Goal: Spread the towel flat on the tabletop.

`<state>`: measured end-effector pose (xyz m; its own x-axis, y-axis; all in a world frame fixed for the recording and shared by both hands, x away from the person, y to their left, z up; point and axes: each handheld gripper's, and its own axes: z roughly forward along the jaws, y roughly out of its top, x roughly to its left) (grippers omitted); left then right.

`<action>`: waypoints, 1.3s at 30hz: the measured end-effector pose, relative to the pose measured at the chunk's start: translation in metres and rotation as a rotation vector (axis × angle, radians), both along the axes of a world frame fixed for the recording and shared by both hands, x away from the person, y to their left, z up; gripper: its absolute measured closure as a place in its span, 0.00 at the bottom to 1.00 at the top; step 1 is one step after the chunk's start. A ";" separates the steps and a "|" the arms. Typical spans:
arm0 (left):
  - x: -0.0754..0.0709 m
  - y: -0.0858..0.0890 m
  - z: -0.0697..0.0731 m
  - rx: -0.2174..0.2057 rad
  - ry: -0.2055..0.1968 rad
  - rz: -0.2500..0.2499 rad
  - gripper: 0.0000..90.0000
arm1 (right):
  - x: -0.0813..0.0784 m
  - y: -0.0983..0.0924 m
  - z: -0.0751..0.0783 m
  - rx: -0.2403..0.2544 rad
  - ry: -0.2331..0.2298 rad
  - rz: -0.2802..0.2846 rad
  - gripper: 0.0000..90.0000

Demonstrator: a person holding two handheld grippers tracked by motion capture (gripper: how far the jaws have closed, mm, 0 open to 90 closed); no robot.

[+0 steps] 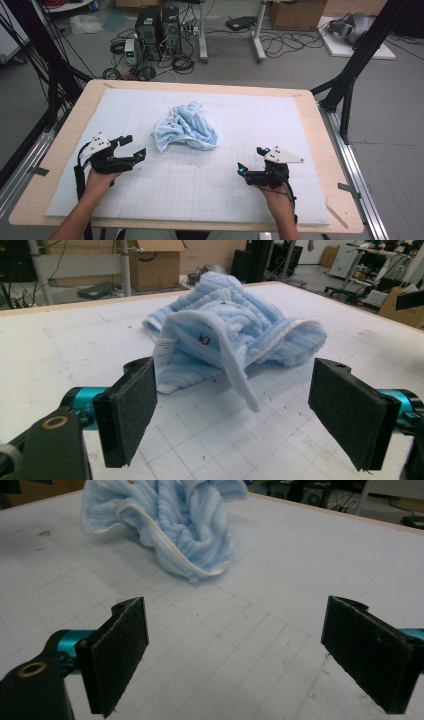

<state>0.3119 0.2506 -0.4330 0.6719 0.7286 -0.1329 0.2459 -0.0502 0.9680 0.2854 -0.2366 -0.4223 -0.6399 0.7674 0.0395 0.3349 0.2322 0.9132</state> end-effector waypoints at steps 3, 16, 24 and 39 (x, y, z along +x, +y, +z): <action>0.000 0.002 -0.001 -0.004 0.005 0.009 0.22 | 0.005 0.011 0.001 -0.005 0.003 0.026 0.12; 0.001 0.000 -0.002 0.010 0.008 -0.006 0.22 | 0.036 0.064 0.005 -0.059 0.022 0.111 0.24; 0.003 -0.002 -0.003 0.017 0.013 -0.011 0.22 | 0.075 0.106 0.009 -0.074 0.083 0.181 0.44; 0.003 0.002 -0.004 0.010 0.024 -0.001 0.23 | 0.077 0.136 0.006 -0.145 0.120 0.362 0.97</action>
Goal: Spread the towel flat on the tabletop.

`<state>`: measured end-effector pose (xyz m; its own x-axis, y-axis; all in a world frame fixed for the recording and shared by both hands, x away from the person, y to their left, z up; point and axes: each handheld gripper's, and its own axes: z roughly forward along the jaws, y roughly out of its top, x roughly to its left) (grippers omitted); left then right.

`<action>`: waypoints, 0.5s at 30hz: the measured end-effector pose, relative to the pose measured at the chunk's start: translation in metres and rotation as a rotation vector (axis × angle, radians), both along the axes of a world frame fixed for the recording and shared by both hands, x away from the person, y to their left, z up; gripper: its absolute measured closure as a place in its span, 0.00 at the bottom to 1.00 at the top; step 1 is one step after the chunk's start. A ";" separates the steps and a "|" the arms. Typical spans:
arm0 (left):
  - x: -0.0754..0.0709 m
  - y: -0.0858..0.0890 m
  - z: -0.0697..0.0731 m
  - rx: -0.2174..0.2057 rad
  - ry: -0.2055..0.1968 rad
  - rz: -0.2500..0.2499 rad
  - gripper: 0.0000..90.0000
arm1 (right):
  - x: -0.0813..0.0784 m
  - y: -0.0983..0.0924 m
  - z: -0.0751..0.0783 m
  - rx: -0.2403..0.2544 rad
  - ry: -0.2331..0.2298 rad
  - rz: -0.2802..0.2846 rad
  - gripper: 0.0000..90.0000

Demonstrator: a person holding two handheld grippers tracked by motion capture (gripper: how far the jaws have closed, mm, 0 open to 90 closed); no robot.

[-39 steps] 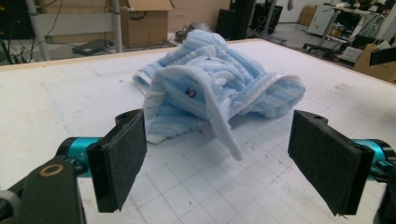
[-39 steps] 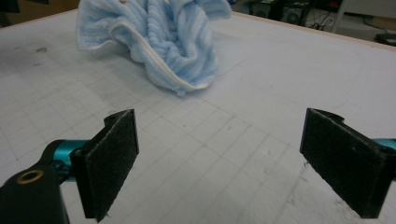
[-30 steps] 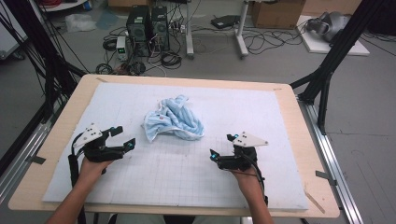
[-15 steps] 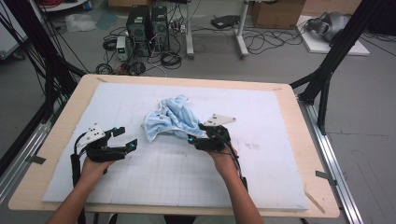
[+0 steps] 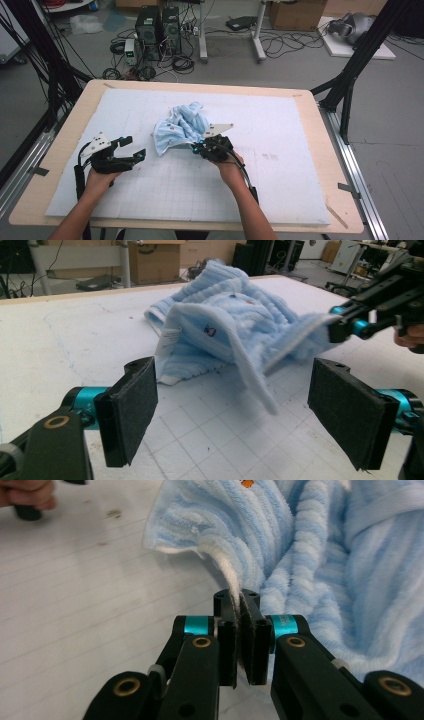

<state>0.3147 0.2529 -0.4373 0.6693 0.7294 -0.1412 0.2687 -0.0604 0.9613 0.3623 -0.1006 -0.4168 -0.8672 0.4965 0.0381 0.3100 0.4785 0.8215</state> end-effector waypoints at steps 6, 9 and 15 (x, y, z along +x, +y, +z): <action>0.000 0.001 0.000 -0.004 -0.002 0.006 0.23 | -0.024 -0.025 0.003 -0.001 -0.008 0.051 0.97; 0.000 0.001 0.000 -0.002 -0.002 0.005 0.23 | -0.032 -0.038 0.005 0.001 -0.017 0.046 0.97; 0.000 0.001 0.000 -0.003 -0.001 0.007 0.23 | -0.057 -0.091 0.004 0.026 -0.006 -0.006 0.97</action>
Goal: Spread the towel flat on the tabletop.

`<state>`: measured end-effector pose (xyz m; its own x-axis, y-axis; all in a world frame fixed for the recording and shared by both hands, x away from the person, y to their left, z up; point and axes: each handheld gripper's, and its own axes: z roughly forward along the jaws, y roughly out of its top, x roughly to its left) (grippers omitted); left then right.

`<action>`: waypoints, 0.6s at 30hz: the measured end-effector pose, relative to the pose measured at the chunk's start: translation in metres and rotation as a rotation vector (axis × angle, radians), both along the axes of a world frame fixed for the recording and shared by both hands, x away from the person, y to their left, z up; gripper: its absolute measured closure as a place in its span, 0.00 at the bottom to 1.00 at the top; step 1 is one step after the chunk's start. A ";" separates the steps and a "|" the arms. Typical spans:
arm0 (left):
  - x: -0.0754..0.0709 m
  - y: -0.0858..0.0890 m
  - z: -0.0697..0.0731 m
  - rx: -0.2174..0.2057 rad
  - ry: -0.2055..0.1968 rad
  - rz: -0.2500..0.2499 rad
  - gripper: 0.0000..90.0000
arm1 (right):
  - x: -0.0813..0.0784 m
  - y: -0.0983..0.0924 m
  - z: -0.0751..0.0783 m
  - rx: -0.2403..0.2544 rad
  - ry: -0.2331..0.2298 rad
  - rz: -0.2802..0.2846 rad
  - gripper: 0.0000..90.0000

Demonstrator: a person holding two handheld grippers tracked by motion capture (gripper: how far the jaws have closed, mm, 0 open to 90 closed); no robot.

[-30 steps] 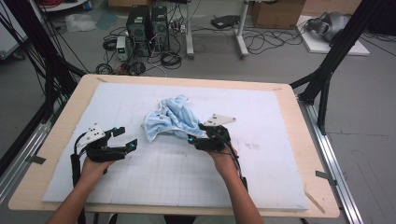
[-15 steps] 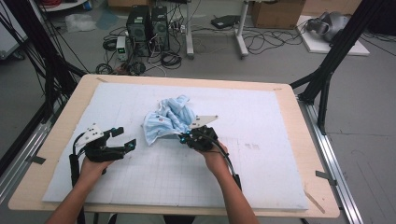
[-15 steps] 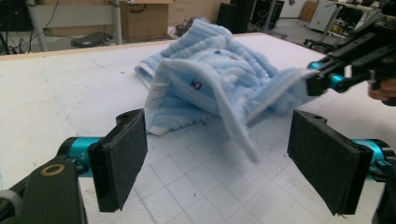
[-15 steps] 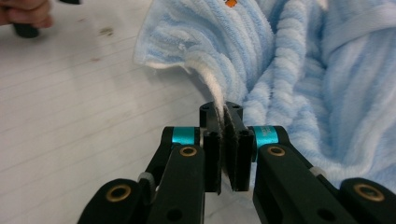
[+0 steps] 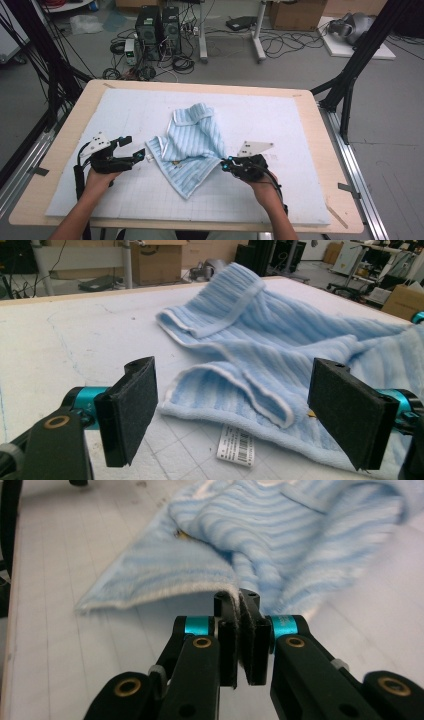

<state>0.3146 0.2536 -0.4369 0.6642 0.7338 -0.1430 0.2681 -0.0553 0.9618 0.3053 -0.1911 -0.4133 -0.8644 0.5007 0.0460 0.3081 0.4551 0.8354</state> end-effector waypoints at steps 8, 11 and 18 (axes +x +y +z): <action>0.000 -0.002 0.000 0.004 0.002 -0.001 0.23 | -0.008 -0.045 -0.005 -0.005 0.002 -0.184 0.83; 0.001 -0.004 -0.001 0.007 0.004 -0.004 0.23 | -0.009 -0.040 0.000 0.045 -0.028 -0.203 0.66; 0.000 -0.001 0.000 -0.002 0.003 -0.001 0.23 | 0.000 -0.027 0.016 0.175 -0.101 -0.222 0.54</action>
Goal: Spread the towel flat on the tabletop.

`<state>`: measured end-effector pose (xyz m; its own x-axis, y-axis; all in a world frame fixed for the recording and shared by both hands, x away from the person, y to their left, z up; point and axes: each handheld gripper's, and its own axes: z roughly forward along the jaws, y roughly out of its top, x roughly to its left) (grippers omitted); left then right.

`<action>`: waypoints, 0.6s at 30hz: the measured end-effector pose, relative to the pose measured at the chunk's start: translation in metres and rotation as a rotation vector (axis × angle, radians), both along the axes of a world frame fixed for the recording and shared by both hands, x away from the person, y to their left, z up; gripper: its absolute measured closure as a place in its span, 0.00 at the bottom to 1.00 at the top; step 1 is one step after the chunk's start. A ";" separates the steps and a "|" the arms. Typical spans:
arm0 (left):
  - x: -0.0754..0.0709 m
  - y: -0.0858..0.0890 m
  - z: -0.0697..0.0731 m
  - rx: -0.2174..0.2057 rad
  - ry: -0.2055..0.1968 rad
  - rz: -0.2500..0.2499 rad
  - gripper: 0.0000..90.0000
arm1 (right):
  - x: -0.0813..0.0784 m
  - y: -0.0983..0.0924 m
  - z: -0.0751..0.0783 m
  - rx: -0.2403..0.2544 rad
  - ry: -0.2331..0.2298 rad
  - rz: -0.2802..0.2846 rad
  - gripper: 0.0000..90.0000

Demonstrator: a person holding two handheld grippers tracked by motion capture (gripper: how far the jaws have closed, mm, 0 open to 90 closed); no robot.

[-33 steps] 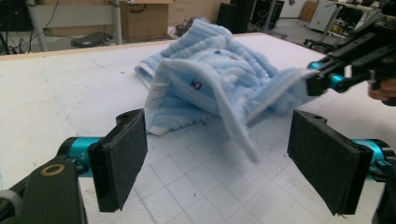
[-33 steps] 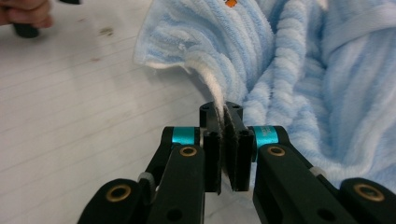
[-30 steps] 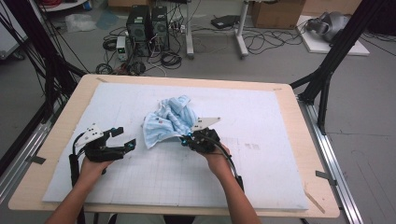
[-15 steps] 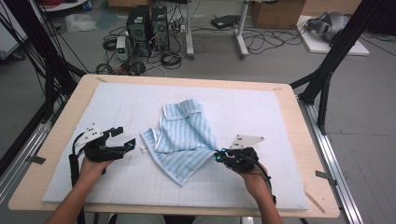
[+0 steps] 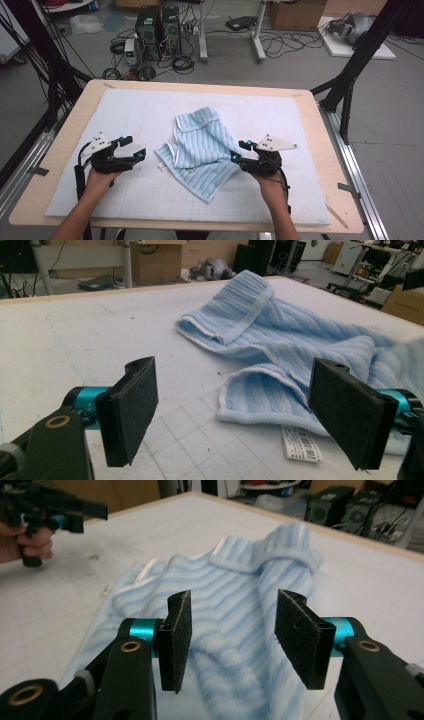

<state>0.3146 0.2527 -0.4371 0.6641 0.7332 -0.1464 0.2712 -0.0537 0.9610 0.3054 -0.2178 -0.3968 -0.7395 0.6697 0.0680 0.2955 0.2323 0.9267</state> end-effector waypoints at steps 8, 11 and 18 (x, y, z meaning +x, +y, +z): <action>0.000 -0.001 0.000 0.005 0.002 -0.004 0.23 | 0.015 0.032 -0.013 -0.107 0.053 0.042 0.50; 0.001 -0.001 0.000 0.008 0.002 -0.004 0.23 | 0.027 0.054 -0.024 -0.166 0.091 0.062 0.50; 0.001 -0.002 -0.001 0.012 0.007 -0.011 0.23 | 0.057 0.095 -0.040 -0.279 0.204 0.136 0.60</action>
<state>0.3154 0.2504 -0.4380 0.6711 0.7276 -0.1420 0.2770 -0.0684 0.9584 0.3623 -0.1232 -0.4365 -0.8128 0.5802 0.0522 0.4172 0.5172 0.7473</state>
